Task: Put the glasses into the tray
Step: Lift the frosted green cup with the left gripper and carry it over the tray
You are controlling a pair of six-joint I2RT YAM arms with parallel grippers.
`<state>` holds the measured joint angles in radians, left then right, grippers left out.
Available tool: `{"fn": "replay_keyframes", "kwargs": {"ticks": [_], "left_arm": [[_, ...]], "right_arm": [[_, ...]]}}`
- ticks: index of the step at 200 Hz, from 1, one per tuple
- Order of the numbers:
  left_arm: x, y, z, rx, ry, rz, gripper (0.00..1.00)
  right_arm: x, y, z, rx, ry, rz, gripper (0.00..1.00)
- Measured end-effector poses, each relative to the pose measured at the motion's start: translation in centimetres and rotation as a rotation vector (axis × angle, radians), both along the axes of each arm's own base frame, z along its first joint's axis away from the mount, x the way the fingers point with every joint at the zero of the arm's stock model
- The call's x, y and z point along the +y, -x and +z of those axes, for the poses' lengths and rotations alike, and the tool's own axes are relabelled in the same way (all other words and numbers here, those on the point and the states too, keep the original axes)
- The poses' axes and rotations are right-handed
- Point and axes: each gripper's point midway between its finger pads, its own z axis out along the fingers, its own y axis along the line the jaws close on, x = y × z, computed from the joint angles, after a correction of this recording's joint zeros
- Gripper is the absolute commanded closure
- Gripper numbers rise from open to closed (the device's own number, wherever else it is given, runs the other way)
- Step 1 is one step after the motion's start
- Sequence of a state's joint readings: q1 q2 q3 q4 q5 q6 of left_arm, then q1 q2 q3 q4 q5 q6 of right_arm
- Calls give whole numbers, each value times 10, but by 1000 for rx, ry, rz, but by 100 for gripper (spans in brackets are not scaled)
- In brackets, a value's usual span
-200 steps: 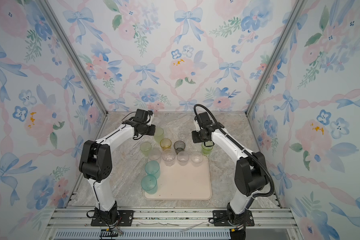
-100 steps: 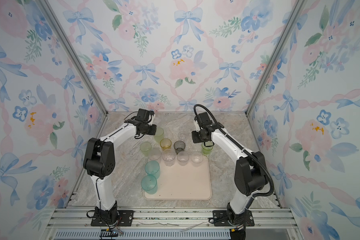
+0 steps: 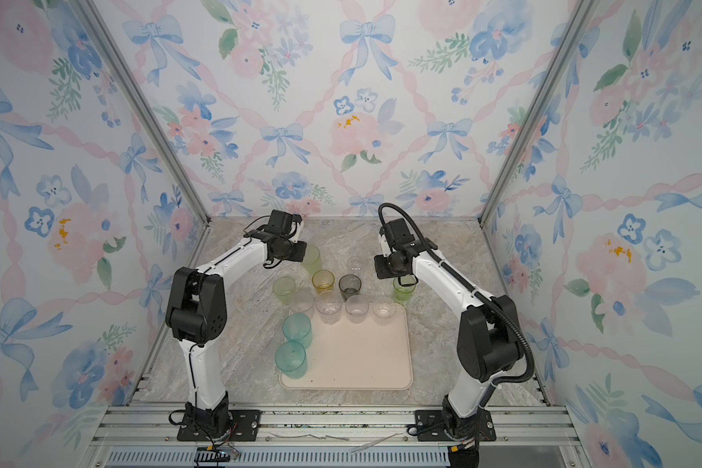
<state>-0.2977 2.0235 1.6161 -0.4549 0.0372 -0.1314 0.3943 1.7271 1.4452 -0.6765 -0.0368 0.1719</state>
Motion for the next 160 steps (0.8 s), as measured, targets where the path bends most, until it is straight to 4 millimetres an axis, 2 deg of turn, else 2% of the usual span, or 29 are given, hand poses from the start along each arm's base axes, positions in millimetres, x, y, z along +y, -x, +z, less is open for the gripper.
{"fn": "replay_keyframes", "kwargs": {"ticks": [28, 47, 62, 87, 105, 124, 142, 160], "left_arm": [[4, 1, 6, -9, -21, 5, 100], [7, 5, 20, -34, -32, 1, 100], [10, 10, 44, -79, -29, -1, 100], [7, 29, 111, -213, -8, -26, 100], [-8, 56, 165, -334, 13, -84, 99], [-35, 98, 209, -434, 44, -186, 97], [-61, 140, 228, -478, 74, -302, 95], [-78, 175, 229, -469, 80, -399, 95]], "right_arm": [[0, -1, -1, -4, -1, -1, 60], [0, -1, -5, -4, -2, -2, 60], [-1, 1, -9, -1, -2, -4, 60], [-3, 7, -10, -3, -6, -9, 60], [-7, 13, -3, -20, -11, -16, 60], [-12, 21, 8, -49, -21, -27, 60], [-17, 28, 19, -79, -26, -37, 60], [-23, 36, 27, -105, -29, -48, 60]]}}
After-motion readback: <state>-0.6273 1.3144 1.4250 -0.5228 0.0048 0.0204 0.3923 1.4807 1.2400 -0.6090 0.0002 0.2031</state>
